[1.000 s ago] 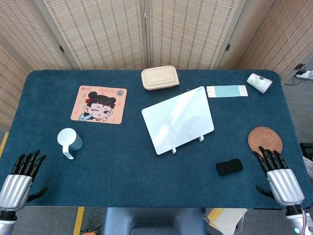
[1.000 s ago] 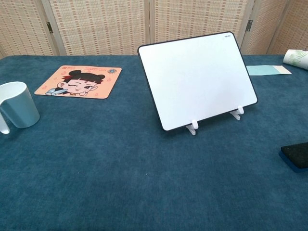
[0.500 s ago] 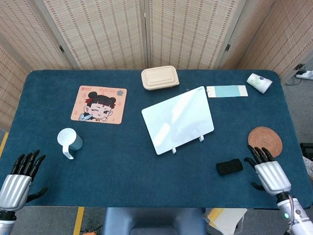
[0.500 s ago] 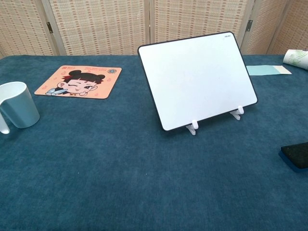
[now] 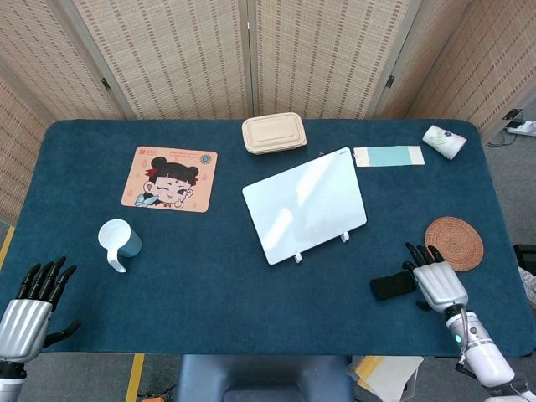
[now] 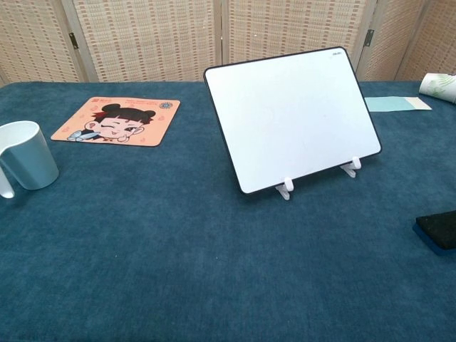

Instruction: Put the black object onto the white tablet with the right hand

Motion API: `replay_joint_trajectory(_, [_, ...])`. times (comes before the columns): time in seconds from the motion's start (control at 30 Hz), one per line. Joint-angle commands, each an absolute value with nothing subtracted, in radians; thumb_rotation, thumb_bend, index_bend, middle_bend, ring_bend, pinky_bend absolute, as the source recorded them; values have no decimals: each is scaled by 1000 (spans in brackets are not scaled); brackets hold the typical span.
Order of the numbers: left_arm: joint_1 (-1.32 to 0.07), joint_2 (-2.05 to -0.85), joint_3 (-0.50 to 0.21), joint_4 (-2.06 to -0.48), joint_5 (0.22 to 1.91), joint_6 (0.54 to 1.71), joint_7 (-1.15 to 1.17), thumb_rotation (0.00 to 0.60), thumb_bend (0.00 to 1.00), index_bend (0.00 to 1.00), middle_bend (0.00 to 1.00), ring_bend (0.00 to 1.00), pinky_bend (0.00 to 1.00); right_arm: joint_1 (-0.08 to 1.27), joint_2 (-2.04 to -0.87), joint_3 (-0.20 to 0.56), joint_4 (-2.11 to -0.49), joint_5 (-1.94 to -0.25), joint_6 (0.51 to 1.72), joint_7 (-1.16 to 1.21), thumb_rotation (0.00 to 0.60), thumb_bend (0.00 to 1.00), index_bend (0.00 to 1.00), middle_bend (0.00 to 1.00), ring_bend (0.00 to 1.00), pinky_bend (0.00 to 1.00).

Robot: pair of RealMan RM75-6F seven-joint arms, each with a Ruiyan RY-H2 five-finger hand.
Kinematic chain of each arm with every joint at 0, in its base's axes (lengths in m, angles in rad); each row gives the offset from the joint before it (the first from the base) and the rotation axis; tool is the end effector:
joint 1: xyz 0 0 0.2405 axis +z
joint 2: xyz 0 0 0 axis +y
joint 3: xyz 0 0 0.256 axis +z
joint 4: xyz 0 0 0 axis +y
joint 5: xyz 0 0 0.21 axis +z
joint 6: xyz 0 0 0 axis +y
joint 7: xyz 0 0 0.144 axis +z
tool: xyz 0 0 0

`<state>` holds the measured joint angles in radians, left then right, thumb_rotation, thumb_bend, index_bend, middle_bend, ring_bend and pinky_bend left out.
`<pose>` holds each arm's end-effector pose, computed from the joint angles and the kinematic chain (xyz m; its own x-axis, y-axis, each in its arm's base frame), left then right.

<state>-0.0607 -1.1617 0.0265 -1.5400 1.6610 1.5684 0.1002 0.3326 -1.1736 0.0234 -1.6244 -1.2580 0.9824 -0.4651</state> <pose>-0.3053 0.1566 0.1431 0.5142 -0.0116 0.8576 0.8477 -0.1450 -0.5103 -0.3078 -0.2341 0.0815 0.6791 -0.3919 0.6207 -0.7215 -0.2009 0.6627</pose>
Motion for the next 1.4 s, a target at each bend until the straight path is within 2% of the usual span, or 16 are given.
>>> replay_joint_trajectory(0.03, [-58, -1159, 27, -1541, 1663, 1574, 93, 600, 178, 84, 40, 36, 0, 350, -1195, 26, -1615, -1234, 967, -495, 600, 188, 262, 0, 0, 50])
replay_joint_trajectory(0.27, [-56, -1154, 28, -1541, 1666, 1580, 78, 600, 178, 84, 40, 37, 0, 370, -1234, 20, -1607, -1202, 971, -548, 600, 188, 284, 0, 0, 51])
replay_joint_trajectory(0.73, [-53, -1153, 25, -1539, 1667, 1589, 75, 600, 179, 84, 40, 36, 0, 384, -1335, 25, -1523, -1169, 1027, -593, 600, 188, 421, 0, 25, 67])
replay_joint_trajectory(1.0, [-51, -1150, 26, -1538, 1670, 1593, 66, 600, 180, 79, 40, 37, 0, 388, -1348, 26, -1517, -1166, 1045, -589, 600, 188, 498, 0, 38, 71])
replay_joint_trajectory(1.2, [-52, -1152, 26, -1538, 1668, 1588, 72, 600, 180, 73, 40, 36, 0, 374, -1321, 49, -1551, -1232, 1127, -515, 600, 188, 534, 25, 55, 72])
replay_joint_trajectory(1.4, [-52, -1154, 27, -1541, 1668, 1585, 76, 600, 180, 73, 40, 37, 0, 397, -1403, 123, -1513, -1276, 1221, -487, 600, 188, 545, 51, 55, 72])
